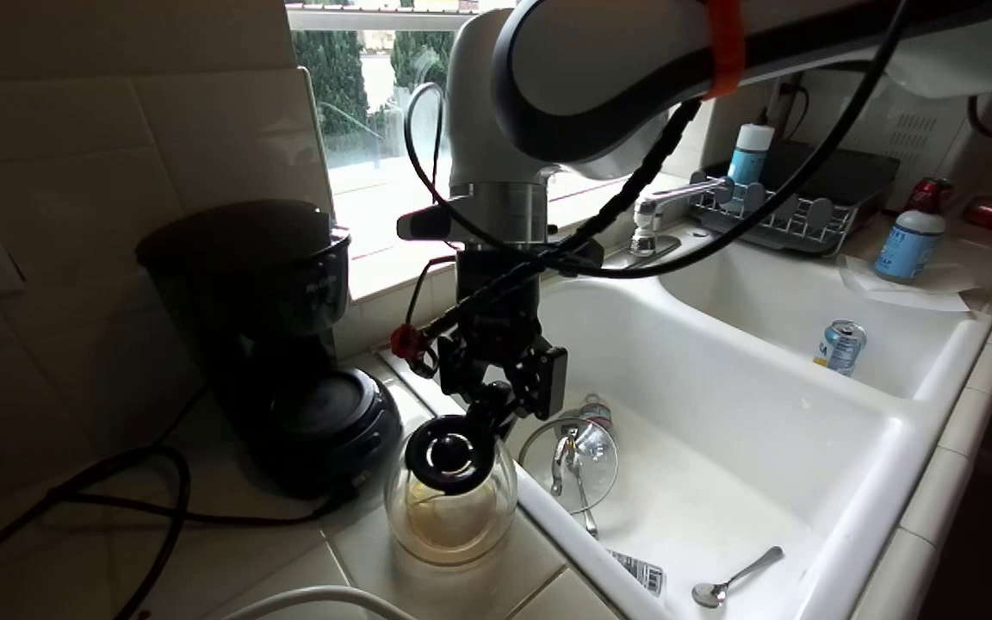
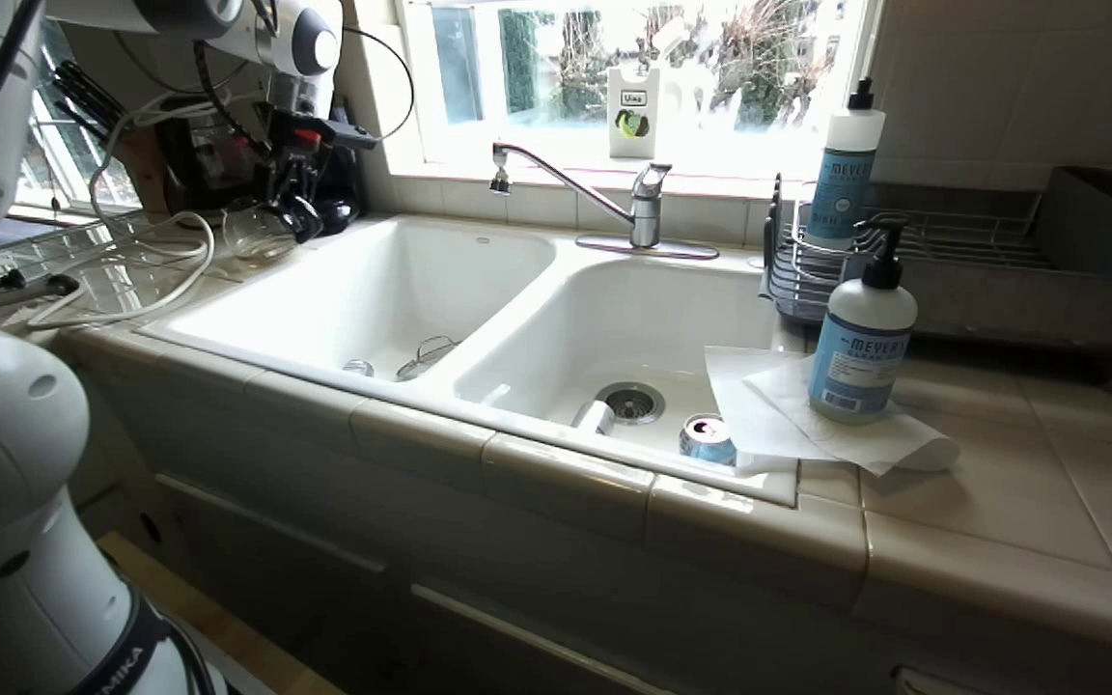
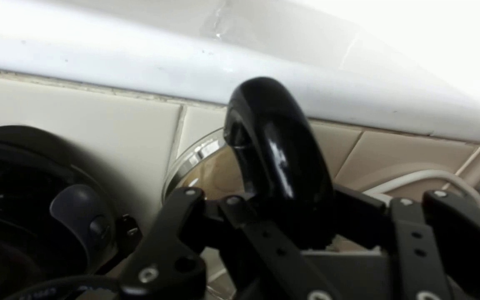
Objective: Put the coffee jar on the counter
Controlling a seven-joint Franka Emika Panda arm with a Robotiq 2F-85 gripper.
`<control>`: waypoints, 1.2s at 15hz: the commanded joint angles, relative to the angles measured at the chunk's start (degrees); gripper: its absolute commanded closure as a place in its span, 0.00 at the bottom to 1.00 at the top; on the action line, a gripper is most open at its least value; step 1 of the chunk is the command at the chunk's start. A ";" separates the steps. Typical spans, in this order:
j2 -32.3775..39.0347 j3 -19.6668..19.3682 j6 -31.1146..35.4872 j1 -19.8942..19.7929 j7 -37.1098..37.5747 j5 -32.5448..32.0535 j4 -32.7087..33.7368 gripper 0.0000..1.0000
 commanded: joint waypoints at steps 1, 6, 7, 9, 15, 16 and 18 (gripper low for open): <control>3.93 -0.81 -3.19 1.20 -0.69 -0.05 6.28 0.60; 4.73 0.14 -2.41 0.37 -1.11 0.07 7.92 0.23; 4.67 0.19 -2.28 0.32 -1.27 0.11 8.15 0.15; 3.80 0.37 -2.42 0.09 -0.10 0.94 7.74 0.01; -1.69 2.67 -1.53 -1.27 -3.03 4.56 1.34 0.00; -3.36 2.92 -0.99 -1.43 -3.30 4.48 -0.48 0.00; -7.50 3.19 1.43 -2.23 -0.84 6.31 -5.21 0.00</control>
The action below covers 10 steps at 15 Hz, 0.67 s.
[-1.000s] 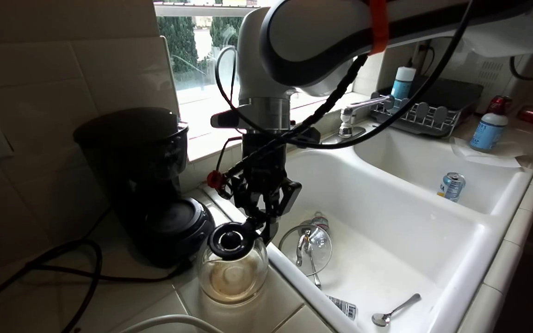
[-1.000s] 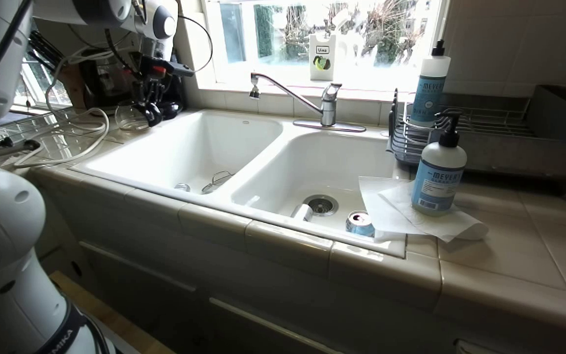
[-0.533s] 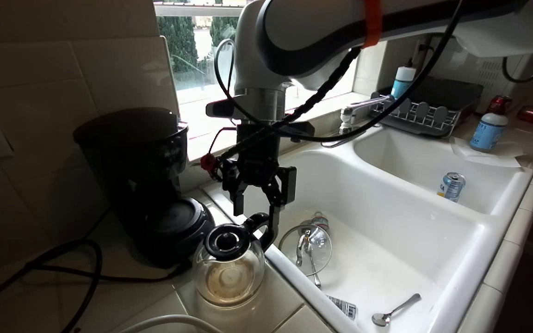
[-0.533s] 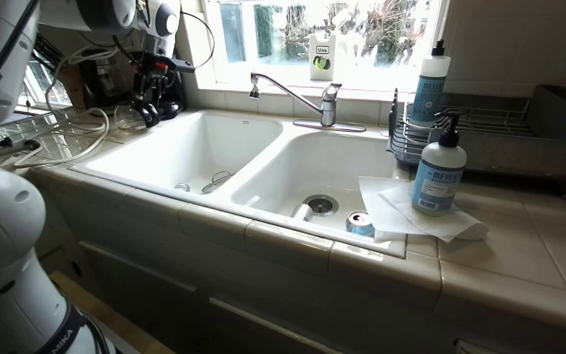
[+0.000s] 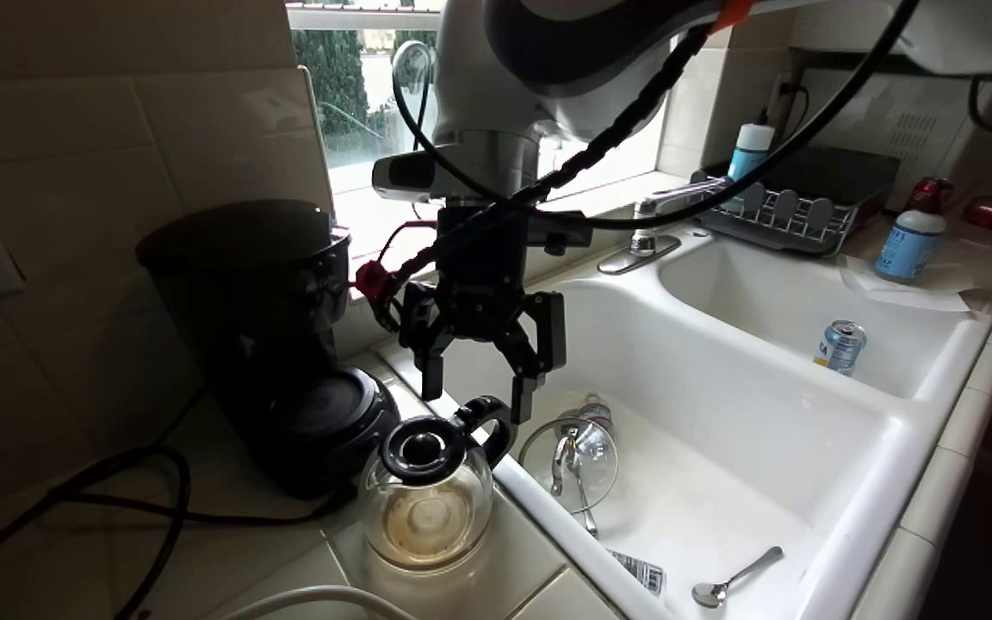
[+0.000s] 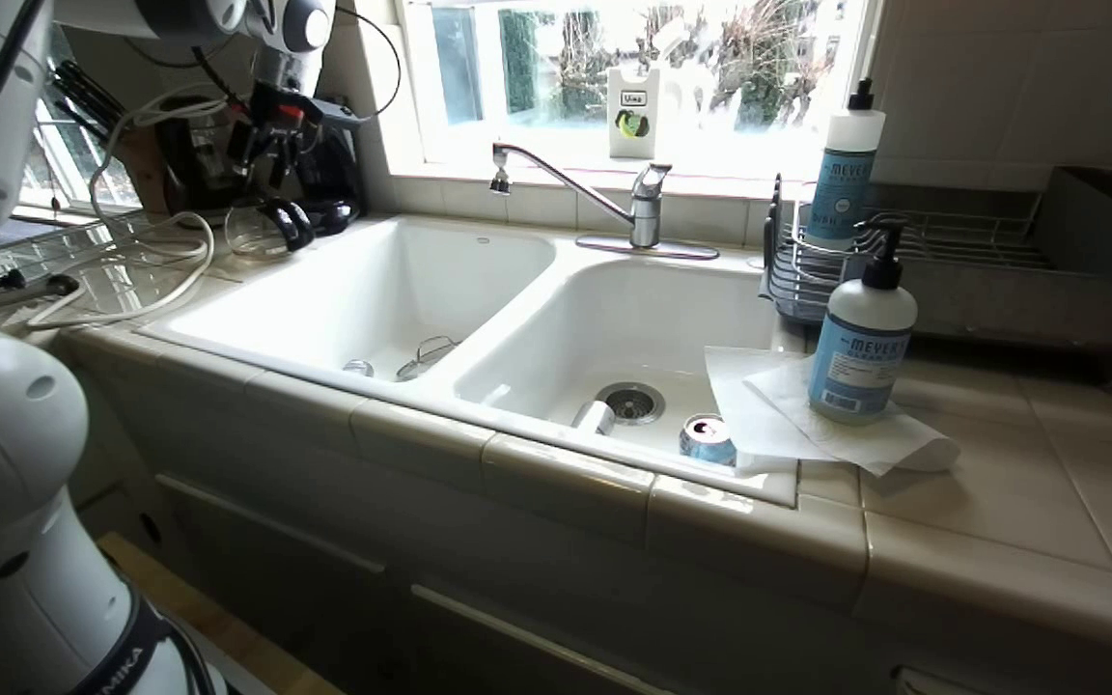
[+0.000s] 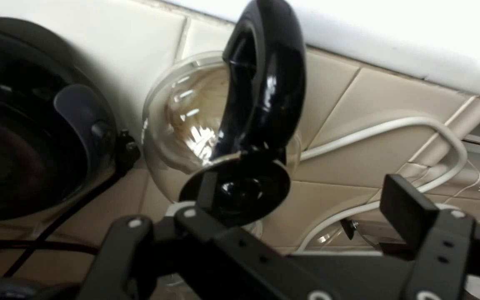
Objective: Put the coffee jar on the counter
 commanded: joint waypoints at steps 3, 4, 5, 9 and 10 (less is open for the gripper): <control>-15.07 0.79 10.28 -3.02 7.83 9.55 -17.51 0.00; -17.78 0.69 12.06 -3.44 9.51 11.55 -20.03 0.00; -20.54 0.45 13.95 -3.52 11.55 13.00 -22.59 0.00; -31.28 -1.93 16.20 -3.13 19.66 20.30 -32.06 0.00; -33.95 -2.53 15.25 -2.89 22.20 21.18 -34.51 0.00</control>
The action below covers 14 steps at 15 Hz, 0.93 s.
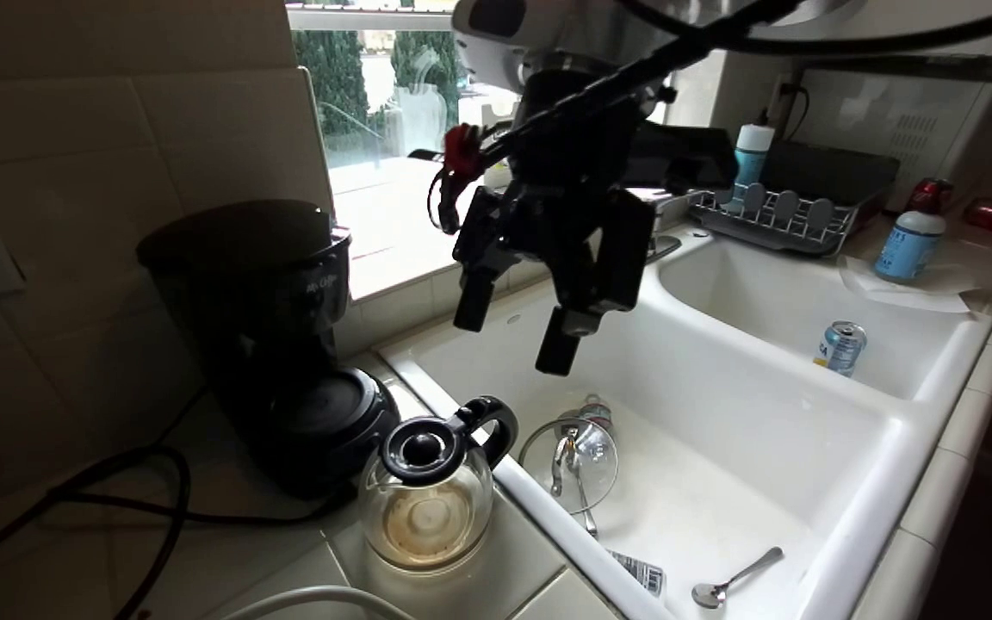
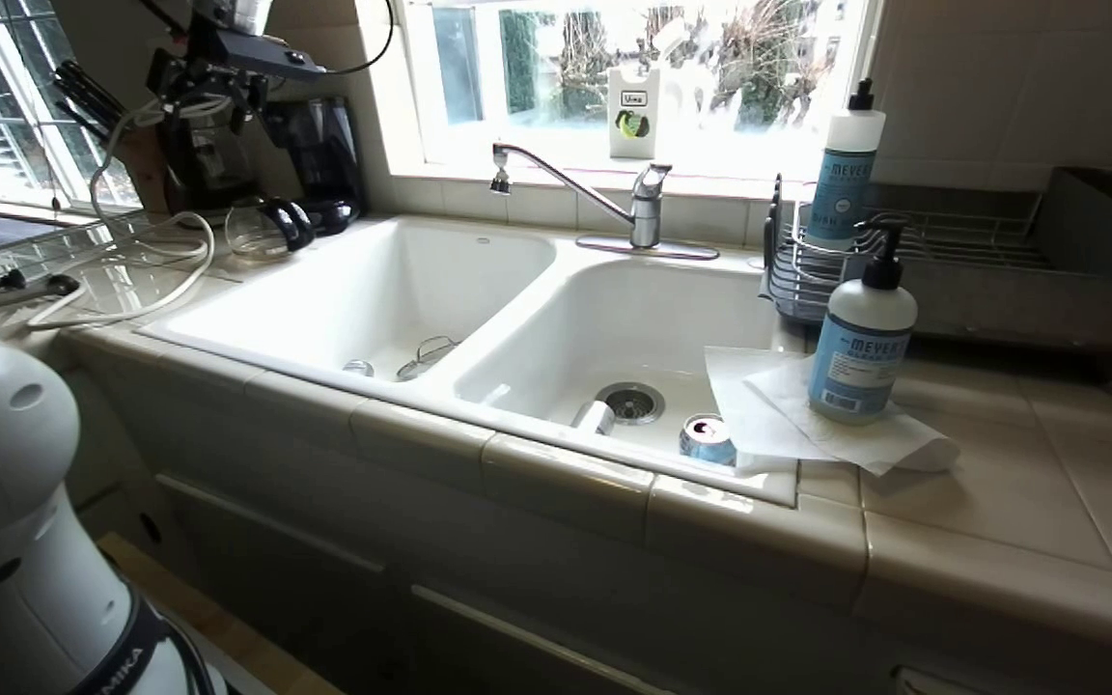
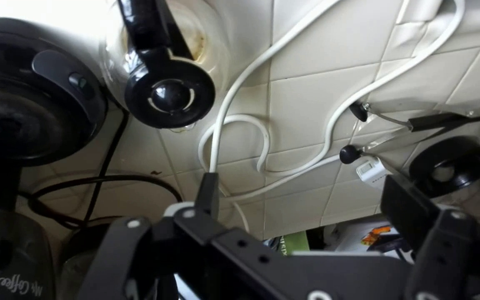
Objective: Put the coffee jar on the counter
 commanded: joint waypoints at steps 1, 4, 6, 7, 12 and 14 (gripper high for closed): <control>-12.84 -2.49 1.29 0.34 7.96 5.09 -13.61 0.00; -21.55 -4.43 1.09 1.45 15.31 7.06 -22.09 0.00; -27.54 -5.82 1.38 2.04 20.04 6.94 -28.03 0.00; -30.72 -6.56 1.18 2.41 22.50 6.90 -31.13 0.00; -33.37 -9.85 0.40 4.93 26.77 4.28 -33.68 0.00; -33.99 -10.23 0.36 5.58 26.73 4.31 -33.35 0.00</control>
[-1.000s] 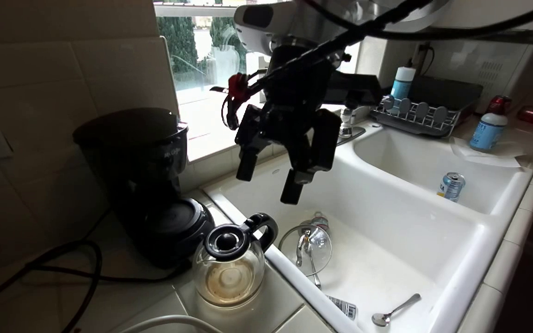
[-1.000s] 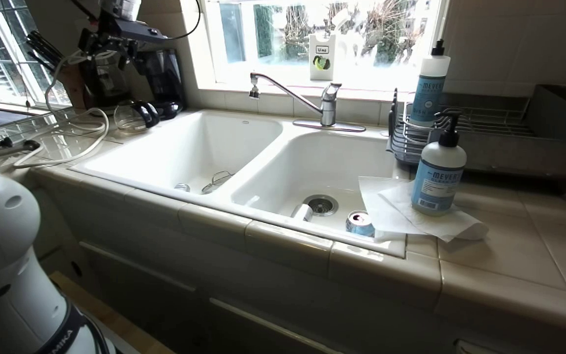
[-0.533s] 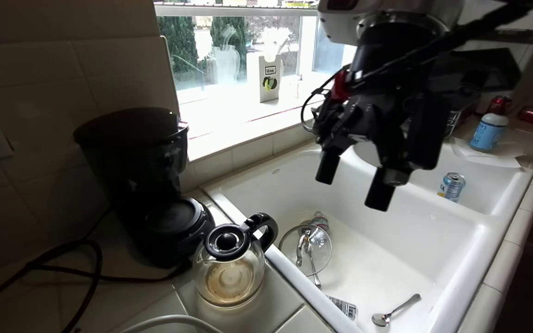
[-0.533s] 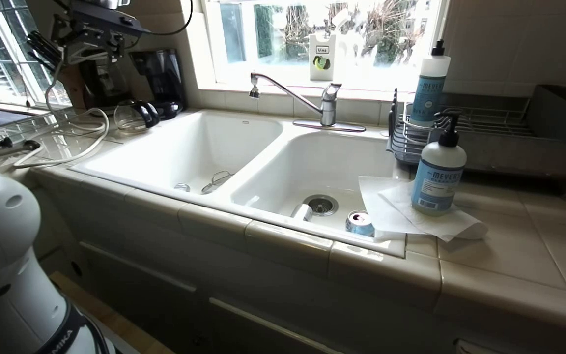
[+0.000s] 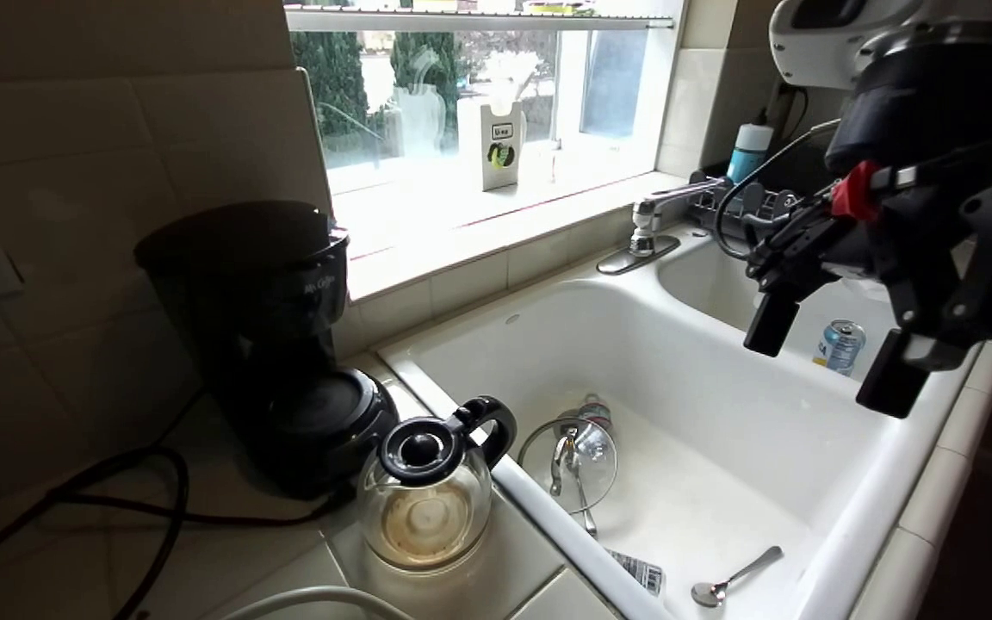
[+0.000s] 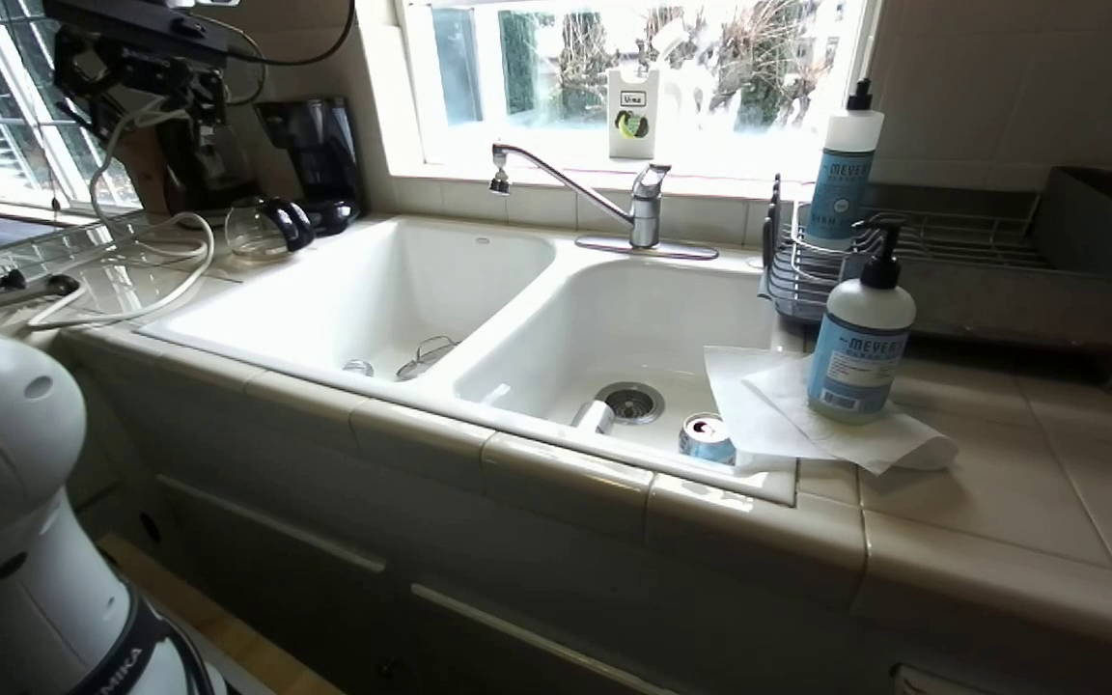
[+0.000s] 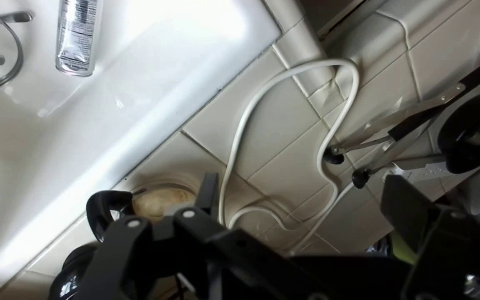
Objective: Put the coffee jar on the counter
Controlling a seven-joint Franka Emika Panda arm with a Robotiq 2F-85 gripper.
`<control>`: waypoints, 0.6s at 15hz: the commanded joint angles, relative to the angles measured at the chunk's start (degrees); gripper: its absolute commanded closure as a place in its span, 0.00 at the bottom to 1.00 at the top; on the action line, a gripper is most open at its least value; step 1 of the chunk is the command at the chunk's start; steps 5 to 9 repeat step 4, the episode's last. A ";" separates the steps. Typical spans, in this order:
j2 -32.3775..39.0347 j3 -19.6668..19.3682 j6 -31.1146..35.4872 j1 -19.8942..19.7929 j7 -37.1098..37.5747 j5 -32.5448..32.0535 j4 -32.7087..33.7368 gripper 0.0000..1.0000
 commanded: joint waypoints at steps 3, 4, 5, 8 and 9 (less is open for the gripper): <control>2.00 -1.84 0.24 2.15 0.60 -0.77 0.83 0.00; 2.25 -1.86 0.23 2.11 0.57 -0.75 0.85 0.00; 2.25 -1.86 0.23 2.11 0.57 -0.75 0.85 0.00; 2.25 -1.86 0.23 2.11 0.57 -0.75 0.85 0.00; 2.25 -1.86 0.23 2.11 0.57 -0.75 0.85 0.00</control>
